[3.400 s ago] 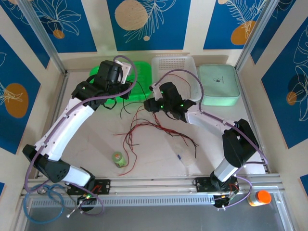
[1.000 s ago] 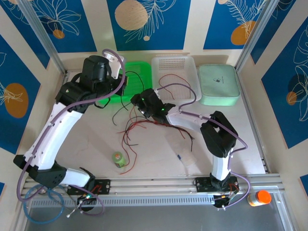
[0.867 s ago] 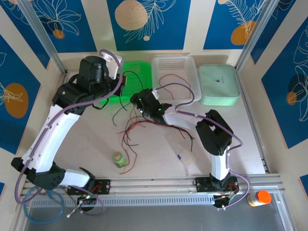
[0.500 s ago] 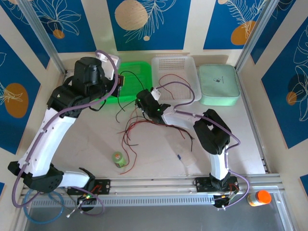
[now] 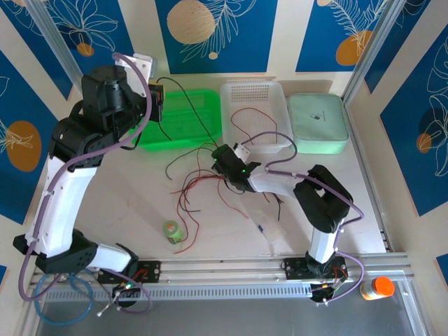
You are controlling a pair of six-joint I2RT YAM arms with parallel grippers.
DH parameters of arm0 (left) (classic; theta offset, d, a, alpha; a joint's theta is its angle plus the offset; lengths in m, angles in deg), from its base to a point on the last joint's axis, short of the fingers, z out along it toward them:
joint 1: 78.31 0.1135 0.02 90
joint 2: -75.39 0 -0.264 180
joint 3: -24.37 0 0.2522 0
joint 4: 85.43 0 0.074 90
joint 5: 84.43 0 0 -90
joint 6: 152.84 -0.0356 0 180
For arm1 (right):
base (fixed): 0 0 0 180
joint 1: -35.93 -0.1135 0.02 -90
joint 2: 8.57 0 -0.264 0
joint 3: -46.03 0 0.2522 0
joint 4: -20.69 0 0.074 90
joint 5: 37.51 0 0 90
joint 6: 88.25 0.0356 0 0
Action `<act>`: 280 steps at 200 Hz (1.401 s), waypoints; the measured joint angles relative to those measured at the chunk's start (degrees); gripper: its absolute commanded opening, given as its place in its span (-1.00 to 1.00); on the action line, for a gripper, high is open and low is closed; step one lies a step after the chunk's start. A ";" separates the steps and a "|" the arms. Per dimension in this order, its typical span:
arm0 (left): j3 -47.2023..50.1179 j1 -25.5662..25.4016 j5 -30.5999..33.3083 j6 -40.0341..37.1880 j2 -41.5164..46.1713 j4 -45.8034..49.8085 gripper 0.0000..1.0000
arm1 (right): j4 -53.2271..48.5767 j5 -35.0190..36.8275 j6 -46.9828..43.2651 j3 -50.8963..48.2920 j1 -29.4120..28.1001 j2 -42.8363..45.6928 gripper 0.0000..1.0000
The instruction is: Untangle the cables
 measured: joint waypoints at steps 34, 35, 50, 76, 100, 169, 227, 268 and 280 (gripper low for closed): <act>-4.50 0.07 4.44 -1.81 -3.74 0.24 -1.00 | -1.16 -1.84 0.61 -6.21 1.68 2.91 -1.00; -4.68 0.09 4.61 -1.90 -3.85 0.24 -1.00 | -1.18 -1.88 0.61 -6.29 1.70 2.93 -1.00; -6.23 0.28 6.93 -2.84 -5.01 -0.11 -1.00 | -2.23 -3.02 0.90 -8.24 2.38 3.41 -1.00; -8.02 0.81 11.32 -5.18 -6.03 -2.49 -1.00 | -3.96 -5.03 1.09 -11.13 3.23 4.70 -1.00; -7.89 1.29 14.71 -8.28 -6.32 -7.28 -1.00 | -5.20 -7.61 0.61 -12.31 3.96 6.08 -0.83; -4.98 5.33 19.19 -18.08 -11.58 -27.43 -1.00 | -4.11 -18.27 -6.36 -12.00 6.16 6.58 0.19; -5.62 9.64 19.45 -22.93 -20.31 -39.56 -1.00 | -4.98 -26.45 -10.23 -12.00 7.17 10.38 0.27; -9.20 12.48 20.11 -26.36 -29.57 -44.96 -1.00 | -9.20 -29.79 -12.96 -11.87 7.17 16.35 0.38; -9.38 13.07 20.28 -26.82 -32.02 -45.92 -1.00 | -11.06 -29.83 -13.55 -11.87 7.17 18.78 0.40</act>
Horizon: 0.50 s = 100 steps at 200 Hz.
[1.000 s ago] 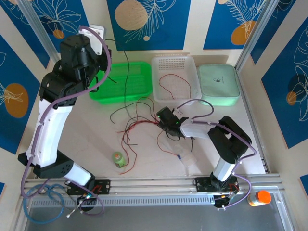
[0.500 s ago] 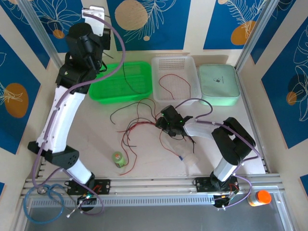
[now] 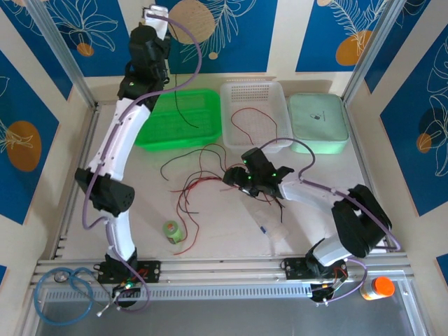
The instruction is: Untangle the cables
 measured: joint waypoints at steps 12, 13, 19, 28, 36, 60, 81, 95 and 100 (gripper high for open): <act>-0.15 0.52 0.11 0.02 -2.43 -0.55 -1.00 | -1.86 0.07 -0.31 0.00 0.00 2.49 0.40; -0.15 0.52 0.11 0.02 -2.56 -0.55 -1.00 | -1.95 0.04 -0.33 0.00 0.00 2.62 0.40; -0.15 0.76 0.15 0.07 -3.67 -0.57 -1.00 | -2.82 0.11 -0.46 0.00 0.07 3.82 0.40; -0.15 1.07 0.13 0.50 -5.40 -0.59 -1.00 | -3.98 0.15 -0.48 0.00 0.24 5.31 0.41; -0.15 1.36 0.11 1.09 -6.88 -0.42 -1.00 | -4.79 0.22 -0.48 -0.07 0.39 6.40 0.40; -0.15 1.81 -0.81 4.02 -10.99 1.22 -1.00 | -6.45 0.24 -0.44 -0.83 0.96 8.48 0.40; 1.09 1.86 -2.45 7.30 -13.35 3.61 -1.00 | -7.91 0.24 -0.44 -1.51 1.40 9.20 0.39; 3.82 1.84 -3.82 10.05 -13.62 5.18 -1.00 | -8.72 0.24 -0.44 -1.84 1.68 9.38 0.38; 5.07 1.86 -4.33 11.17 -13.62 5.57 -1.00 | -8.98 0.24 -0.44 -1.90 1.86 9.44 0.37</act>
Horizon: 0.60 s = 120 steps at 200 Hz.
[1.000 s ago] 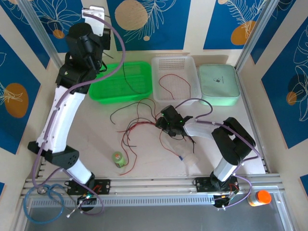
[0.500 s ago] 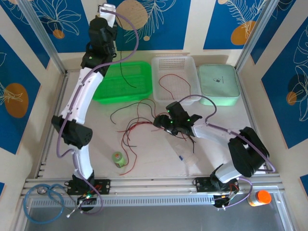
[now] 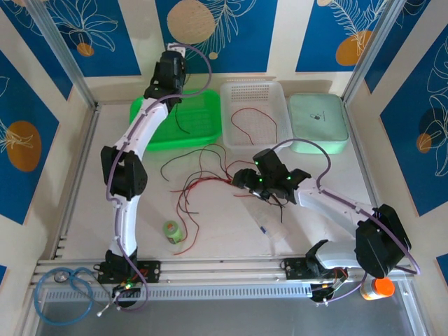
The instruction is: Untangle the cables
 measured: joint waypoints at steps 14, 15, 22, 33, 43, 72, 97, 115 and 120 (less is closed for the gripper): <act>3.06 0.00 -1.38 2.80 0.00 1.55 -1.00 | -0.48 0.00 -0.02 -0.13 0.52 0.37 0.37; 3.37 0.00 -1.66 3.10 0.00 1.73 -1.00 | -0.50 0.00 -0.02 -0.13 0.55 0.39 0.37; 5.01 -0.02 -2.71 4.59 0.00 2.78 -1.00 | -0.83 0.00 -0.04 -0.20 0.94 0.61 0.37; 7.15 -0.02 -4.37 6.75 0.02 4.76 -1.00 | -1.27 0.00 -0.15 -0.24 1.60 1.03 0.36; 8.96 -0.02 -5.90 8.63 0.02 6.45 -1.00 | -1.53 0.02 -0.28 -0.24 2.05 1.42 0.36; 11.21 0.00 -8.61 11.45 -0.24 11.13 -1.00 | -2.34 -0.02 -1.38 -0.26 3.45 2.80 0.36; 10.97 0.28 -8.72 12.11 -1.20 11.78 -1.00 | -5.14 0.02 -3.23 -0.09 4.83 3.93 0.36; 10.62 1.11 -9.05 12.61 -2.97 11.72 -1.00 | -9.49 0.02 -5.60 1.29 6.47 4.20 0.38; 10.54 1.44 -9.18 12.96 -3.54 11.74 -1.00 | -10.93 0.07 -6.51 1.97 7.08 4.20 0.39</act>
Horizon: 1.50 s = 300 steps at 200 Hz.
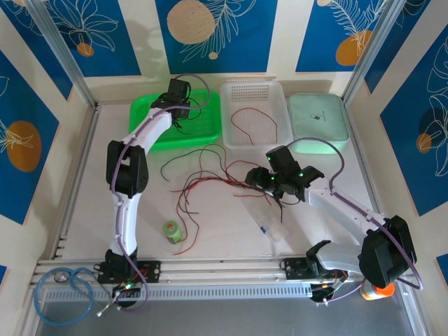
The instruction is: Untangle the cables
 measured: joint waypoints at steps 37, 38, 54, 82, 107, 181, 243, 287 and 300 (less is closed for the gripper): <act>-2.27 2.64 -1.97 2.40 -4.92 2.67 -0.42 | -8.48 0.13 -6.34 6.14 5.31 -0.83 0.38; -2.32 2.67 -2.10 2.34 -4.98 2.75 -0.40 | -8.68 0.13 -6.64 6.34 5.55 -1.05 0.37; -3.08 3.34 -3.65 4.26 -5.86 4.33 -0.03 | -10.21 0.13 -8.87 8.04 7.82 -3.89 0.33; -3.45 3.45 -7.78 7.54 -5.77 5.81 0.37 | -10.93 0.98 -11.47 9.31 9.68 -12.48 0.22; -2.89 3.41 -11.98 8.17 -4.26 5.92 0.61 | -10.62 2.78 -12.59 10.38 9.68 -19.82 0.19; -2.49 3.15 -22.25 6.40 13.79 6.32 0.72 | -2.91 9.97 -10.29 10.05 9.40 -28.92 -0.31; 6.36 2.73 -23.32 6.71 27.02 8.44 0.70 | -0.50 11.80 -9.11 8.98 8.96 -28.87 -1.00; 16.79 2.64 -24.15 9.35 35.69 11.13 0.69 | -2.12 12.00 -11.45 10.01 5.88 -20.02 -1.00; 20.17 2.62 -25.42 10.10 38.42 11.19 0.67 | -3.58 12.22 -12.57 11.87 4.13 -16.61 -1.00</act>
